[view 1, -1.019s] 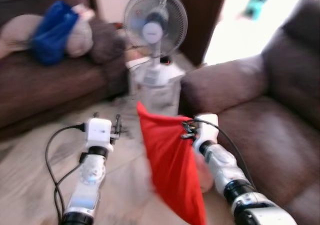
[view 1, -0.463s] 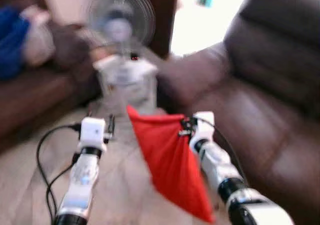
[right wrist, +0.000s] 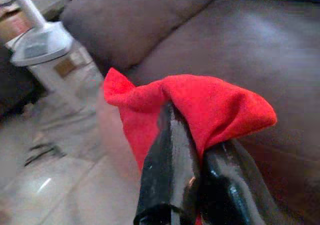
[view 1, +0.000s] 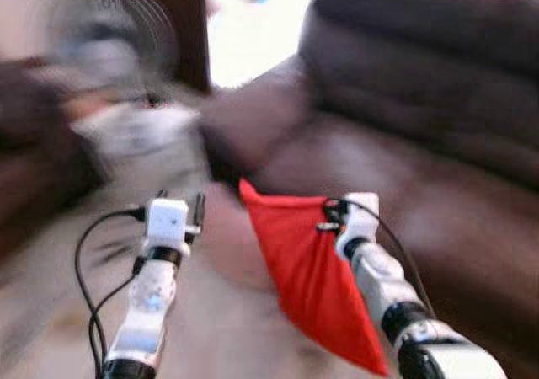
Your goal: Move the pillow to the sofa from floor
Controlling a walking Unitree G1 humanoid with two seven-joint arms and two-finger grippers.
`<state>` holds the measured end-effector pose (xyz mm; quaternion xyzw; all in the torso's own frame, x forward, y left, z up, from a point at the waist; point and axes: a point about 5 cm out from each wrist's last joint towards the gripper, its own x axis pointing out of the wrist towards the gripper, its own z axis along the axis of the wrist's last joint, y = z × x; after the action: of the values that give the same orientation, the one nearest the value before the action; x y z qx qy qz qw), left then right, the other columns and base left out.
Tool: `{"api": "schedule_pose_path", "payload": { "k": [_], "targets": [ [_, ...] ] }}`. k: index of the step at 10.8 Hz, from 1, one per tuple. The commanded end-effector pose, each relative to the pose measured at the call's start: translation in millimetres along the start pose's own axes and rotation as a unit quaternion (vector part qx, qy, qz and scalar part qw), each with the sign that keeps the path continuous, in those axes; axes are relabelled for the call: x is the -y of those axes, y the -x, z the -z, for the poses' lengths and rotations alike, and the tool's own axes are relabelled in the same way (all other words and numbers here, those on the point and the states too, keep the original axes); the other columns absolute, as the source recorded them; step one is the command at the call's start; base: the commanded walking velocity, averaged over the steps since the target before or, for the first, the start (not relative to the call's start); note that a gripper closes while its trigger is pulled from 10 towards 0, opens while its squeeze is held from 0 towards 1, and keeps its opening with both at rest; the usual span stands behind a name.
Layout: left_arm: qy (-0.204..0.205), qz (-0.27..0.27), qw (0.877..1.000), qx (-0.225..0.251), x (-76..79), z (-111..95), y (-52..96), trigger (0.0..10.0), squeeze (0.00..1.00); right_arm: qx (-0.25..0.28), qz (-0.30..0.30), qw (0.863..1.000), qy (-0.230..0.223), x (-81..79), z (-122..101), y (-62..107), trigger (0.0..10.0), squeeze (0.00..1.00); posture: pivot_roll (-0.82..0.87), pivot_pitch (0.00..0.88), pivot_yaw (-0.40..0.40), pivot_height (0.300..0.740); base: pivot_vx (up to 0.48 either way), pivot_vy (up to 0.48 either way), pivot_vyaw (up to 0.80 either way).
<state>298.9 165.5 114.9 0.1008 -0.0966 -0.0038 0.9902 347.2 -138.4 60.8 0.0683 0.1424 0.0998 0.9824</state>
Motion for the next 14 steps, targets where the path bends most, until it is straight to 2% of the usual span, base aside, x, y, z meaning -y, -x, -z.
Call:
{"api": "schedule_pose_path", "payload": {
  "k": [1, 2, 3, 5, 6, 9, 11, 12, 13, 14],
  "targets": [
    [0.016, -0.009, 1.000, -0.011, -5.7, 2.1, 1.0, 10.0, 0.00, 0.084, -0.073, 0.994, 0.013, -19.3, -34.8, -6.7, 10.0, 0.00, 0.11, 0.079, -0.043, 0.740, 0.000, 0.000, 0.00],
    [0.046, -0.008, 0.999, -0.021, -7.4, 4.7, 1.4, 10.0, 0.00, 0.087, -0.150, 0.985, 0.017, -28.0, -36.1, -4.3, 10.0, 0.00, 0.11, 0.080, -0.043, 0.740, 0.000, 0.000, 0.00],
    [0.064, -0.009, 0.998, -0.028, -9.8, 6.4, 2.0, 10.0, 0.00, 0.085, -0.198, 0.976, 0.017, -29.8, -37.1, -1.6, 10.0, 0.00, 0.11, 0.081, -0.044, 0.740, 0.000, 0.000, 0.00],
    [0.064, -0.009, 0.997, -0.045, -21.0, 11.4, 4.3, 10.0, 0.00, 0.077, -0.302, 0.949, 0.043, -36.7, -36.4, 7.1, 10.0, 0.00, 0.11, 0.088, -0.045, 0.740, 0.000, 0.000, 0.00],
    [0.059, -0.003, 0.997, -0.048, -22.9, 11.9, 5.1, 10.0, 0.00, 0.074, -0.323, 0.942, 0.056, -39.2, -34.9, 9.3, 10.0, 0.00, 0.11, 0.089, -0.046, 0.740, 0.000, 0.000, 0.00],
    [0.074, 0.048, 0.994, -0.068, -19.6, 13.1, 7.9, 10.0, 0.00, 0.035, -0.414, 0.906, 0.081, -47.0, -20.6, 21.2, 10.0, 0.00, 0.11, 0.090, -0.046, 0.740, 0.000, 0.000, 0.00],
    [0.076, 0.077, 0.990, -0.088, -21.9, 18.2, 12.8, 10.0, 0.00, 0.026, -0.435, 0.896, 0.083, -45.9, -18.2, 26.0, 10.0, 0.00, 0.11, 0.092, -0.045, 0.740, 0.000, 0.000, 0.00],
    [0.096, 0.082, 0.987, -0.103, -32.8, 22.8, 20.4, 10.0, 0.00, 0.017, -0.454, 0.886, 0.088, -45.2, -16.4, 29.9, 10.0, 0.00, 0.11, 0.094, -0.042, 0.740, 0.000, 0.000, 0.00],
    [0.099, 0.083, 0.985, -0.112, -42.1, 24.4, 27.0, 10.0, 0.00, 0.011, -0.459, 0.883, 0.094, -45.0, -14.4, 31.8, 10.0, 0.00, 0.11, 0.096, -0.041, 0.740, 0.000, 0.000, 0.00],
    [0.083, 0.080, 0.987, -0.115, -50.1, 25.3, 31.2, 10.0, 0.00, 0.006, -0.460, 0.883, 0.096, -44.6, -13.4, 32.8, 10.0, 0.00, 0.12, 0.097, -0.040, 0.740, 0.000, 0.000, 0.00]
  ]
}}
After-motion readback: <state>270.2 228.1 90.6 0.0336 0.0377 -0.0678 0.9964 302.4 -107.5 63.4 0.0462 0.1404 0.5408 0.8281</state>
